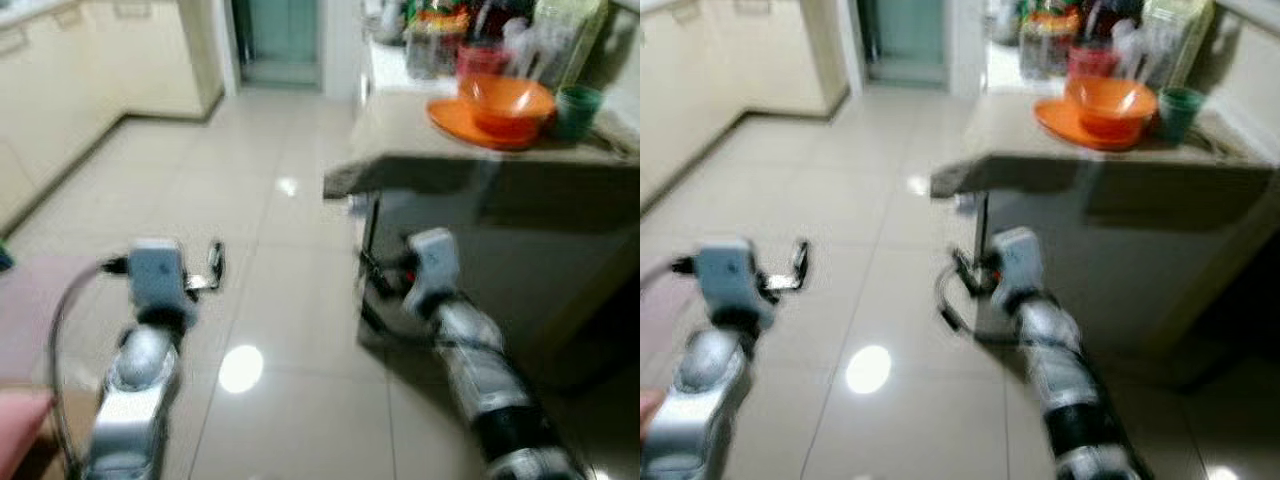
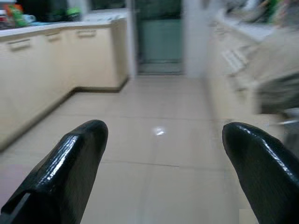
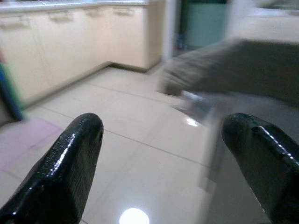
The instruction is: Setting the table
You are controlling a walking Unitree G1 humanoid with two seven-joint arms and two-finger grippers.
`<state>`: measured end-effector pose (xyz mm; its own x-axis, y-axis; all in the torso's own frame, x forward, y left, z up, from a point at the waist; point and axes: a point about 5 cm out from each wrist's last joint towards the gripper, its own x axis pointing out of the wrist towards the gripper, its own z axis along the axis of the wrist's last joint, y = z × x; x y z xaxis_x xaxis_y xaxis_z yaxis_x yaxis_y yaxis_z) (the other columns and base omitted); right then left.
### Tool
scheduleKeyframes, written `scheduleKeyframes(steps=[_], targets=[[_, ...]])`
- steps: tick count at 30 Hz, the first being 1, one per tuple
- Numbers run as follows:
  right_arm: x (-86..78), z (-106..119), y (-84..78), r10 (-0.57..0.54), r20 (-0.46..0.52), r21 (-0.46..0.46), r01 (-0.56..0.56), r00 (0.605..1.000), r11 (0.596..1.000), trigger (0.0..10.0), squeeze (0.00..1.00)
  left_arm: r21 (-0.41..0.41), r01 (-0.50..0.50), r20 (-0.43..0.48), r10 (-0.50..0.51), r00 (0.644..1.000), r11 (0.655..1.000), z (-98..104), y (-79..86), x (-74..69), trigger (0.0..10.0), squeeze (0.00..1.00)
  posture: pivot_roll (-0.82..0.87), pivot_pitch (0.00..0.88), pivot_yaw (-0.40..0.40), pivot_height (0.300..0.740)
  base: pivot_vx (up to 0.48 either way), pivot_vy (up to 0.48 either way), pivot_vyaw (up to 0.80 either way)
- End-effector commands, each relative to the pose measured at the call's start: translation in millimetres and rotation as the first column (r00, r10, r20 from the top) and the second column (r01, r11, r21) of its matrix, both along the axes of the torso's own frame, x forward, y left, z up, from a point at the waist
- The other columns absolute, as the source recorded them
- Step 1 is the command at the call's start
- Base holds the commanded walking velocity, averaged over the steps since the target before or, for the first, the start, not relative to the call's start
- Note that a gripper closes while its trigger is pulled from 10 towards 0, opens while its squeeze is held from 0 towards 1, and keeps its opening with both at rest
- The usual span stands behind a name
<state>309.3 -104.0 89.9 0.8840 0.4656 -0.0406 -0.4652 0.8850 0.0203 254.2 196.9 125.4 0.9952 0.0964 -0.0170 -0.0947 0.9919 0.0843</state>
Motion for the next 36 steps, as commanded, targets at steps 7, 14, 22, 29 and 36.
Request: scheduleKeyframes(steps=[7, 14, 22, 29, 36], targets=[[0.3, -1.5, -15.2, -0.034, -0.003, -0.030, 0.034, 0.999, 0.999, 10.0, 0.00, 0.002, 0.052, 0.022, -0.052, 0.998, 0.999, 4.7, -13.8, 2.8, 10.0, 0.00, -0.04, 0.000, 0.005, 0.740, 0.464, 0.000, -0.38], [1.5, -1.6, -14.9, -0.040, -0.005, -0.026, 0.040, 0.999, 0.999, 10.0, 0.00, 0.005, 0.059, 0.026, -0.059, 0.998, 0.998, 5.1, -14.9, 3.2, 10.0, 0.00, -0.04, 0.000, 0.005, 0.740, 0.458, 0.000, -0.69], [3.2, 2.7, -15.3, -0.049, 0.026, -0.032, 0.050, 0.998, 0.998, 10.0, 0.00, 0.017, 0.065, 0.028, -0.065, 0.997, 0.998, 4.8, -16.2, 4.2, 10.0, 0.00, -0.04, 0.000, 0.007, 0.740, 0.455, 0.000, -0.09], [13.3, 35.9, -21.8, -0.093, 0.088, -0.010, 0.094, 0.992, 0.995, 10.0, 0.00, -0.020, 0.057, 0.046, -0.056, 0.997, 0.998, 14.1, -12.4, 2.8, 10.0, 0.00, -0.05, 0.000, 0.005, 0.740, 0.426, 0.000, 0.00], [15.6, 71.7, -29.5, -0.123, 0.172, 0.022, 0.121, 0.977, 0.992, 10.0, 0.00, -0.051, 0.061, 0.098, -0.056, 0.994, 0.997, 45.7, -9.3, 8.1, 10.0, 0.00, -0.06, 0.000, 0.015, 0.740, 0.350, -0.078, 0.00]])
